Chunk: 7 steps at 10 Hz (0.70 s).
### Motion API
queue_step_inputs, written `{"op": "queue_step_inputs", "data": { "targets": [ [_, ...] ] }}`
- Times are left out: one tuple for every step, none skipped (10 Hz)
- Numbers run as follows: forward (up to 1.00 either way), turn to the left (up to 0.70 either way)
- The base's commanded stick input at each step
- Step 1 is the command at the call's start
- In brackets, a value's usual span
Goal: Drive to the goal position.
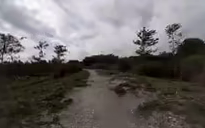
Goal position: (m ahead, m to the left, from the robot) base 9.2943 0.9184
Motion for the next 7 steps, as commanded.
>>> {"op": "queue_step_inputs", "data": {
  "targets": [
    [0.85, 0.0],
    [0.85, 0.0],
    [0.85, 0.0],
    [0.85, 0.0],
    [0.85, 0.0],
    [0.85, 0.0],
    [0.85, 0.0]
  ]
}}
